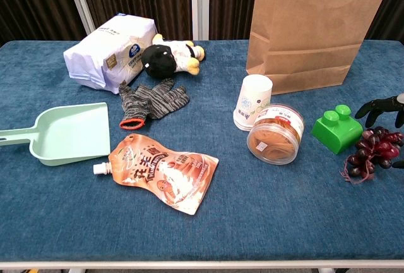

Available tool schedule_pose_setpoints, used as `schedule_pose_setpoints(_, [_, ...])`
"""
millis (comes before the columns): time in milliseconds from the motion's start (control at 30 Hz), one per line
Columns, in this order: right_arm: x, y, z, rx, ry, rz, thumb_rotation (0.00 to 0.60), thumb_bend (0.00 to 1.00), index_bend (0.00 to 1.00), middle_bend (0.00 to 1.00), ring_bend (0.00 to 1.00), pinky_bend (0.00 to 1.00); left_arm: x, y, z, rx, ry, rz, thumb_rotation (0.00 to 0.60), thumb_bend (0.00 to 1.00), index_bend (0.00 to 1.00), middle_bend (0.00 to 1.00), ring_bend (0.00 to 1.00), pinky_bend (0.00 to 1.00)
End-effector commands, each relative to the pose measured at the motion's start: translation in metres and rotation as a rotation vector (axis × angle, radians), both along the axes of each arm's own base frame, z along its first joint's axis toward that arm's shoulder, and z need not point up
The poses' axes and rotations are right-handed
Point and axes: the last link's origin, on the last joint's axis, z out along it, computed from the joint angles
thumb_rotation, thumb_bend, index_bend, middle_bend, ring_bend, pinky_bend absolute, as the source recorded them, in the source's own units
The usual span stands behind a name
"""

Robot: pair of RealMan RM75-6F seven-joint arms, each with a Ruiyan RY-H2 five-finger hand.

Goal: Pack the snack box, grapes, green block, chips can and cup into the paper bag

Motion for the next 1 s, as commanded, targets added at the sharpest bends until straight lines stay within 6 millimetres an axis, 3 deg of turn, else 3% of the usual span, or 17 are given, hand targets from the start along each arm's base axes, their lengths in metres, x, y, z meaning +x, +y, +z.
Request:
schedule_pose_setpoints(33, [0.0,0.0,-0.003,-0.008,0.012,0.011,0.6,0.05,0.18,0.27,0.12,0.31,-0.001,0.0,-0.001,0.0,-0.003,0.003,0.6,0.04,0.24,0.2,0.12,0.15])
schedule_pose_setpoints(500, [-0.002,0.015,-0.02,-0.03,-0.02,0.018,0.6,0.08,0.29,0.36,0.13,0.3,-0.005,-0.003,-0.001,0.008,-0.014,0.007,0.6,0.04,0.24,0.2,0.12,0.15])
schedule_pose_setpoints(833, [0.006,0.017,-0.029,-0.008,-0.031,0.065,0.6,0.1,0.3,0.37,0.13,0.3,-0.006,-0.003,-0.001,0.009,-0.015,0.003,0.6,0.04,0.24,0.2,0.12,0.15])
schedule_pose_setpoints(1000, [0.01,0.015,-0.034,-0.034,-0.023,0.105,0.6,0.2,0.44,0.46,0.2,0.33,-0.007,-0.005,-0.001,0.01,-0.018,0.01,0.6,0.04,0.24,0.2,0.12,0.15])
